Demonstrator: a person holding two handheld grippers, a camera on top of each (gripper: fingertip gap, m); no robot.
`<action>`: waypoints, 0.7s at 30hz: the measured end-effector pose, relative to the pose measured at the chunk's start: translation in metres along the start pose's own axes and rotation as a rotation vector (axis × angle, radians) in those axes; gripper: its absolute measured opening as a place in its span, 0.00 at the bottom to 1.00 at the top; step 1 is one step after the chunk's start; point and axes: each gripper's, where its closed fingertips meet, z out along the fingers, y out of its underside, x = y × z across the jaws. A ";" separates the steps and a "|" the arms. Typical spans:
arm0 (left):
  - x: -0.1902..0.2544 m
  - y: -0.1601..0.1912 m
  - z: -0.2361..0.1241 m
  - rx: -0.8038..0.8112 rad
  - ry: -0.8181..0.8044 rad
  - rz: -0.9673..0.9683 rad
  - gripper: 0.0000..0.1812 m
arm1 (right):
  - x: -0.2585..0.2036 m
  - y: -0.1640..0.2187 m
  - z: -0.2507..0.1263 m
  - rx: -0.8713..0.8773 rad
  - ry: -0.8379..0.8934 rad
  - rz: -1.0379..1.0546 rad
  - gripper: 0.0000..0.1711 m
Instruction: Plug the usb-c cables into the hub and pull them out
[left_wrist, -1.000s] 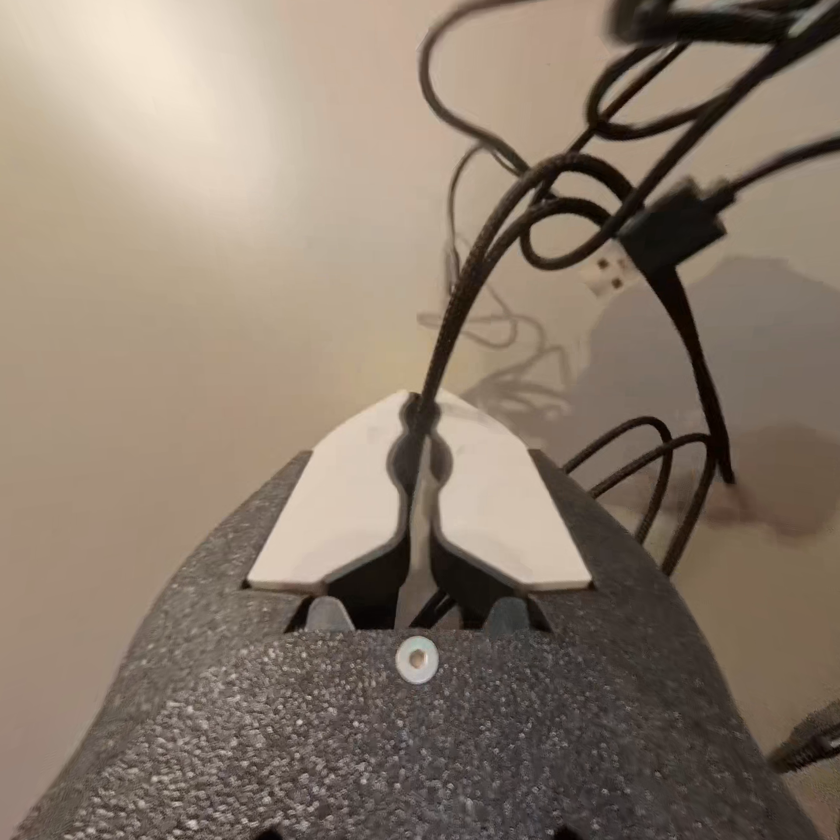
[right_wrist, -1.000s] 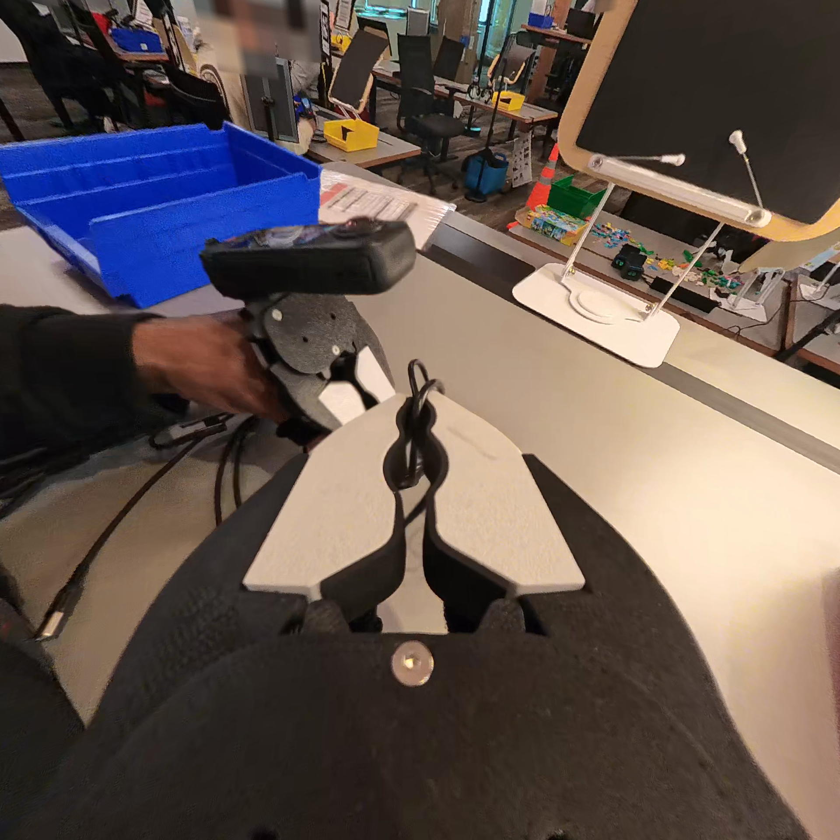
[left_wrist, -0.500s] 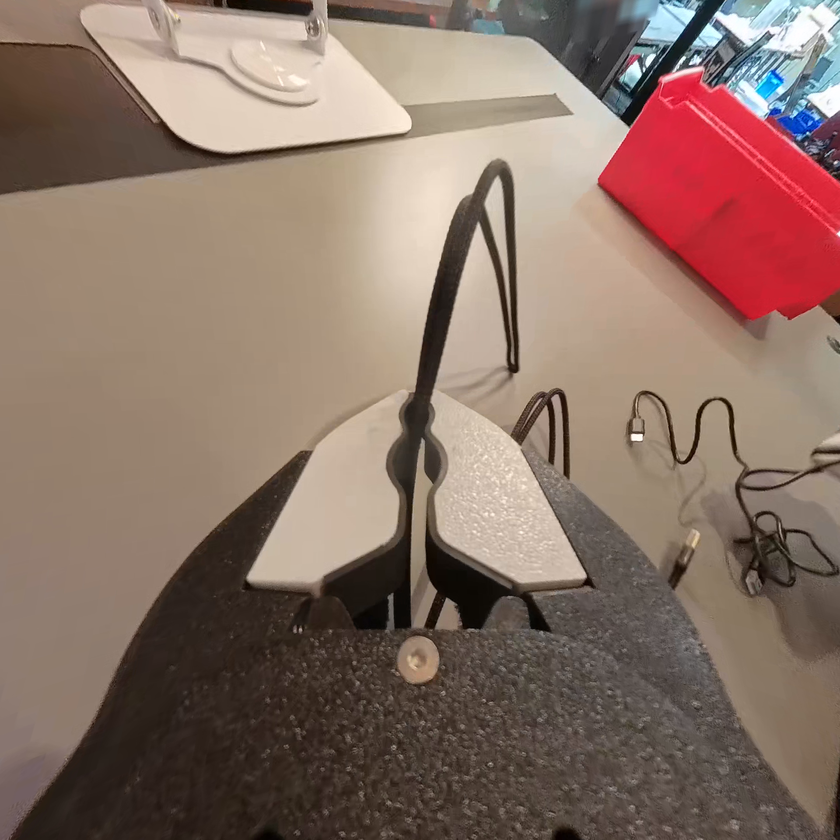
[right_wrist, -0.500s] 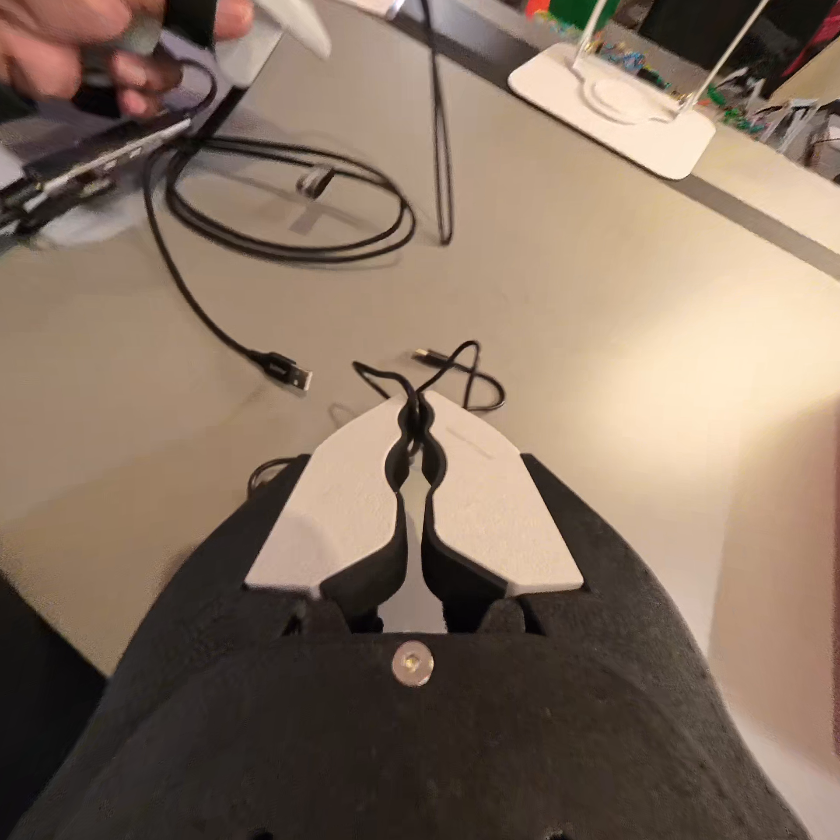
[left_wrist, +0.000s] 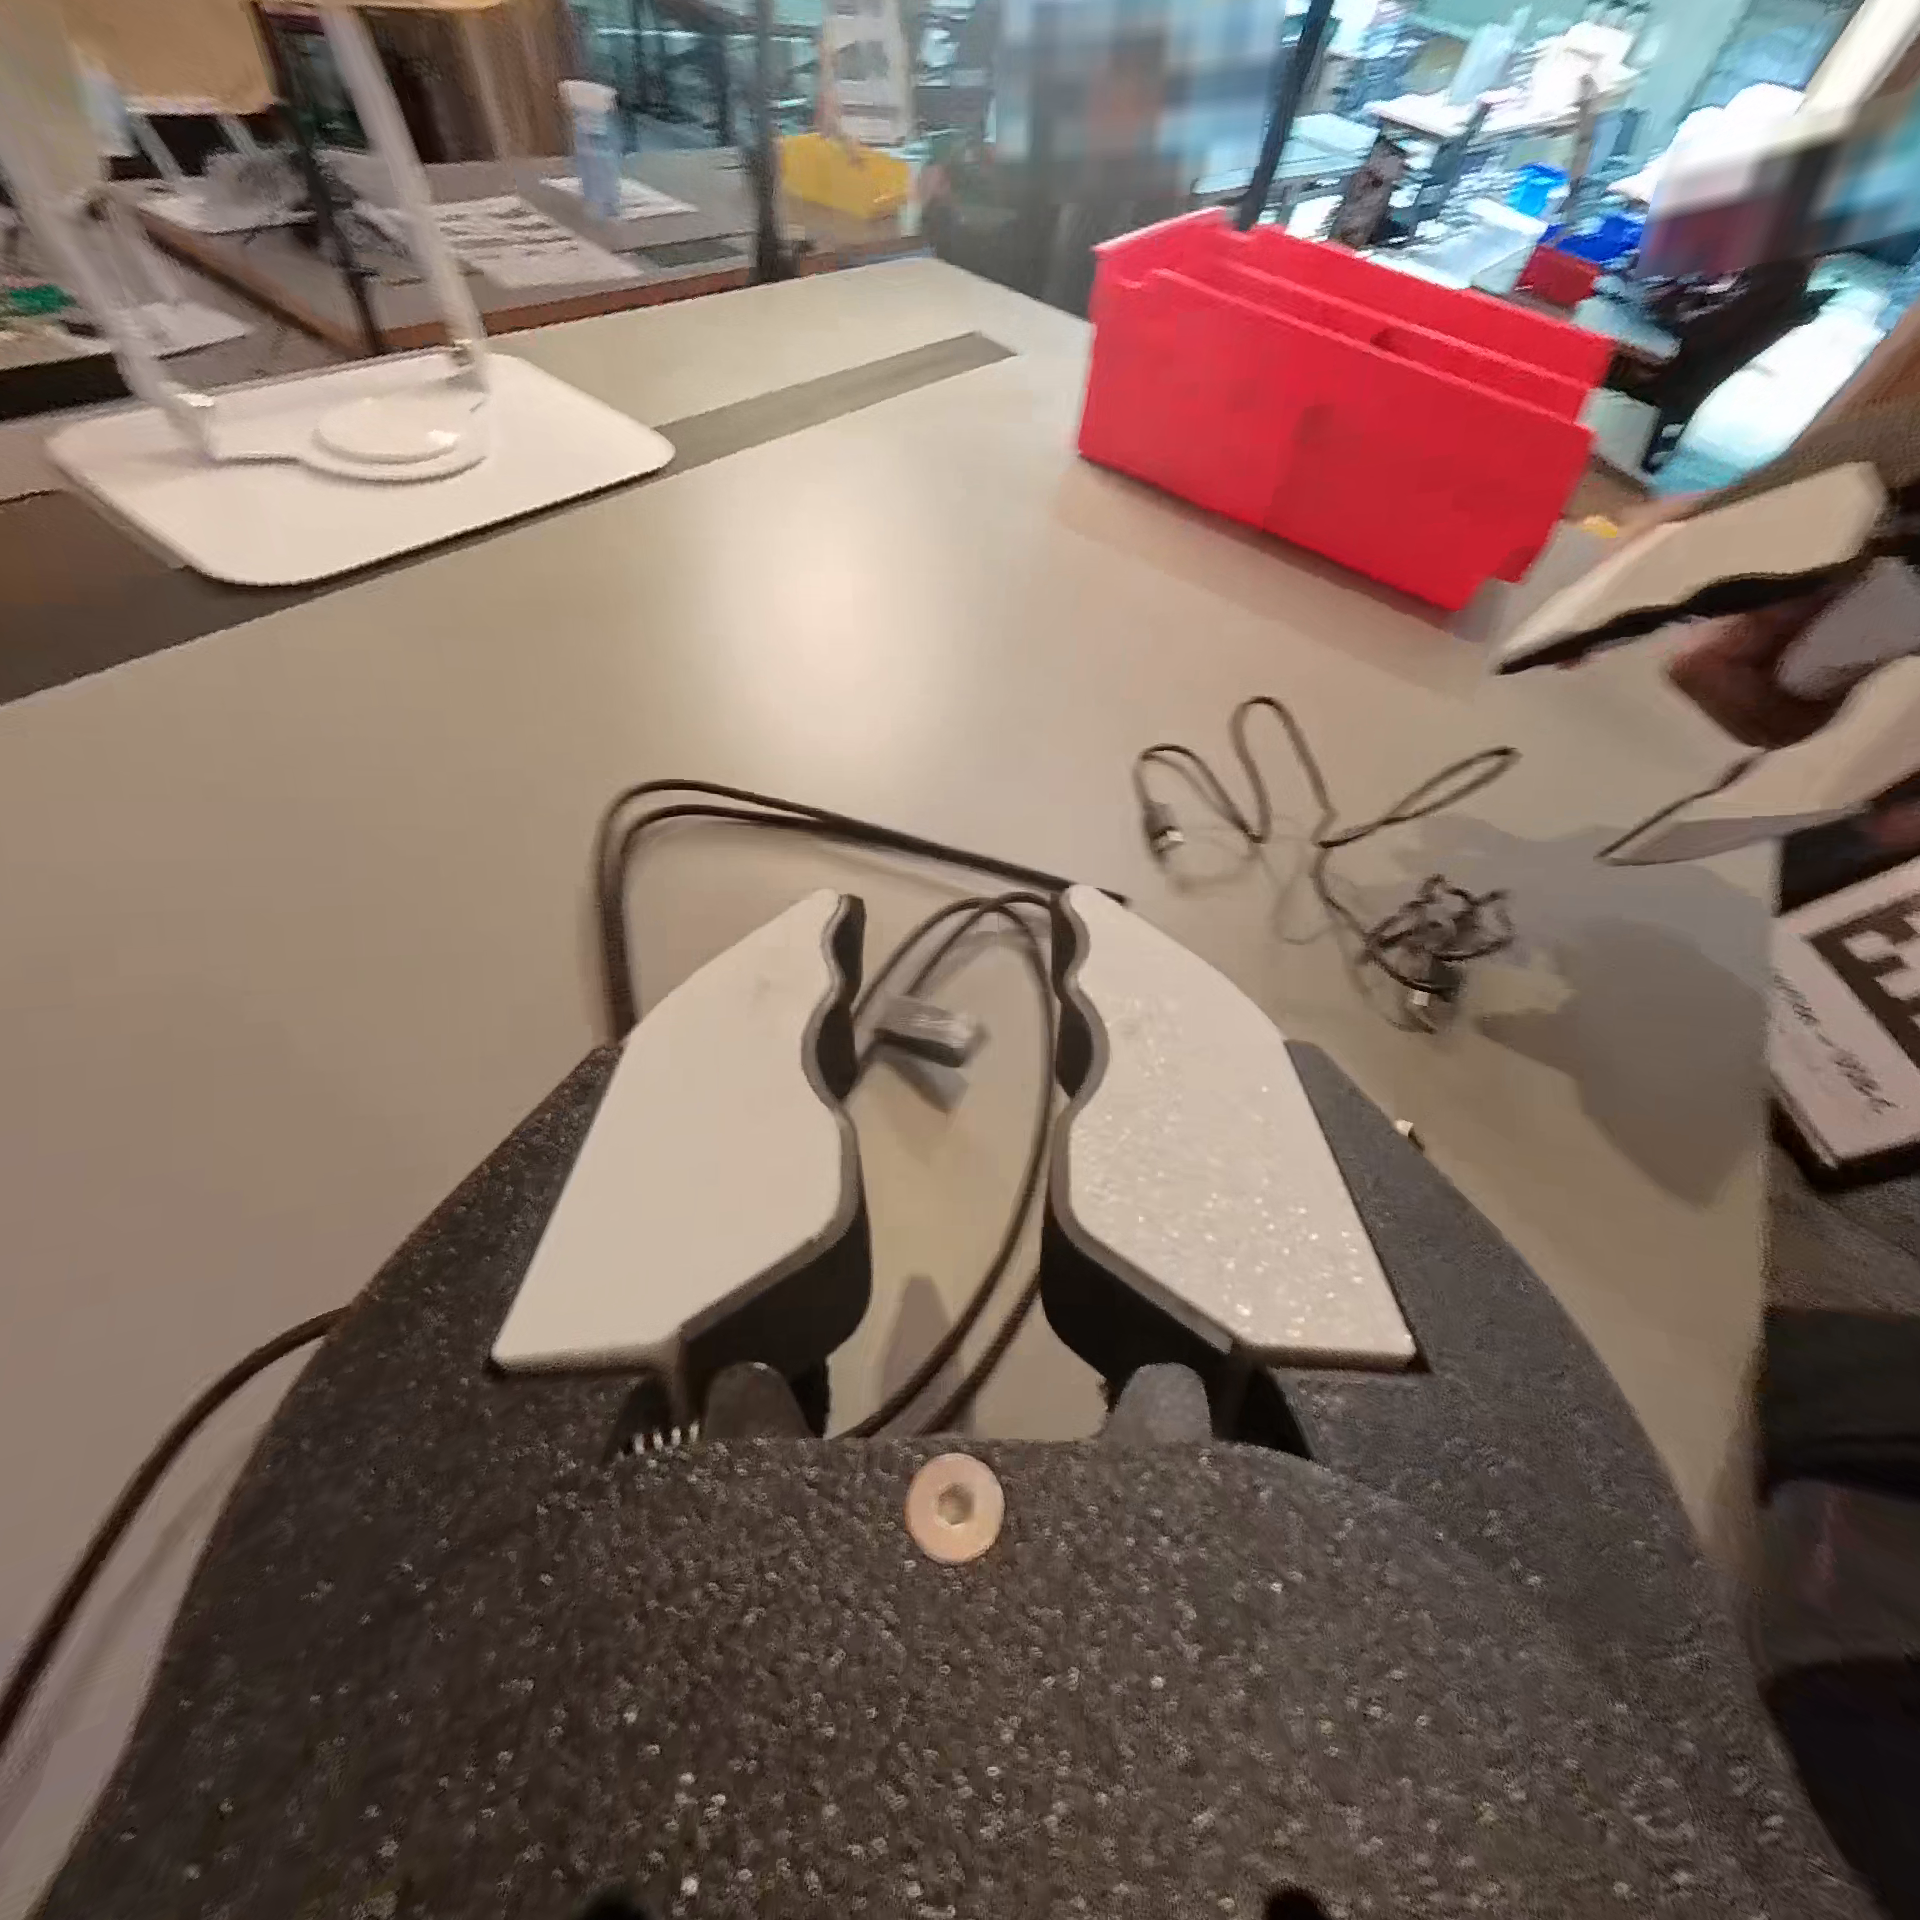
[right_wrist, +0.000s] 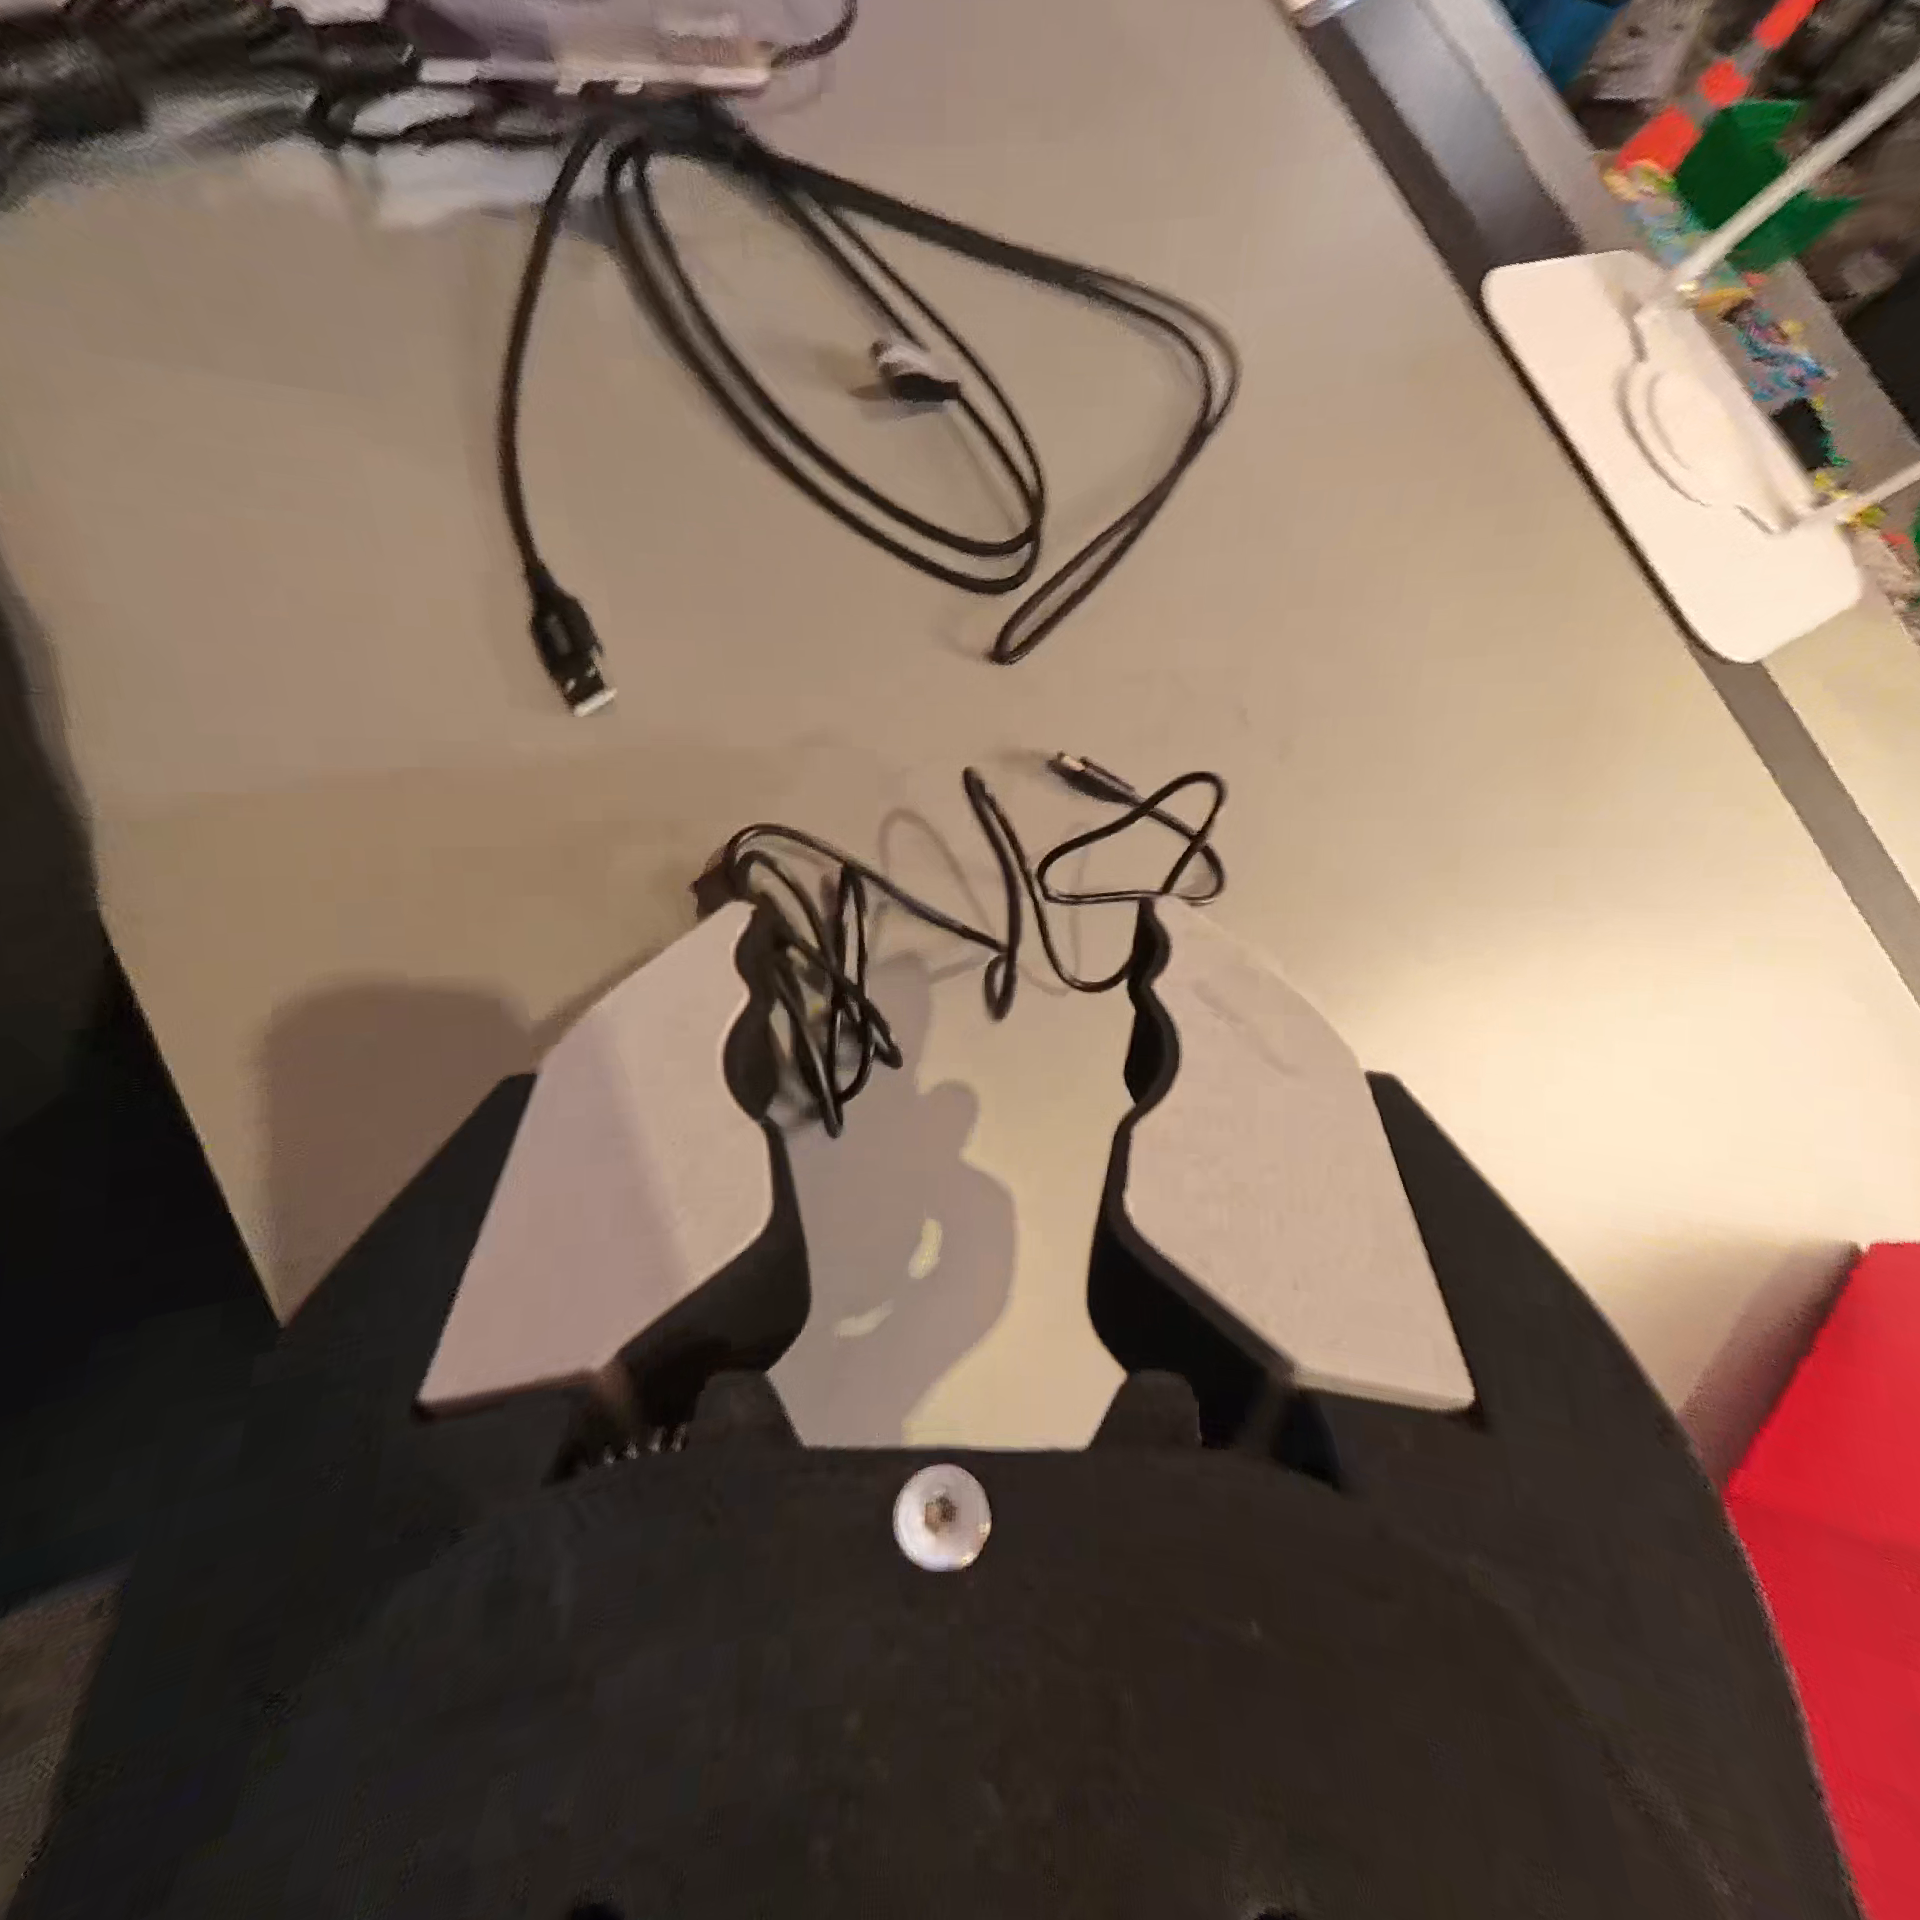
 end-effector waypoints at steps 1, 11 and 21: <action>0.013 0.002 0.003 -0.004 0.043 -0.004 0.19 | -0.004 0.004 0.004 -0.026 -0.025 -0.041 0.42; 0.081 0.025 0.041 -0.086 0.189 -0.067 0.19 | -0.027 0.038 0.061 -0.344 -0.342 -0.145 0.27; 0.085 0.044 0.042 -0.092 0.144 -0.143 0.18 | 0.053 0.042 0.028 -0.308 0.011 -0.296 0.10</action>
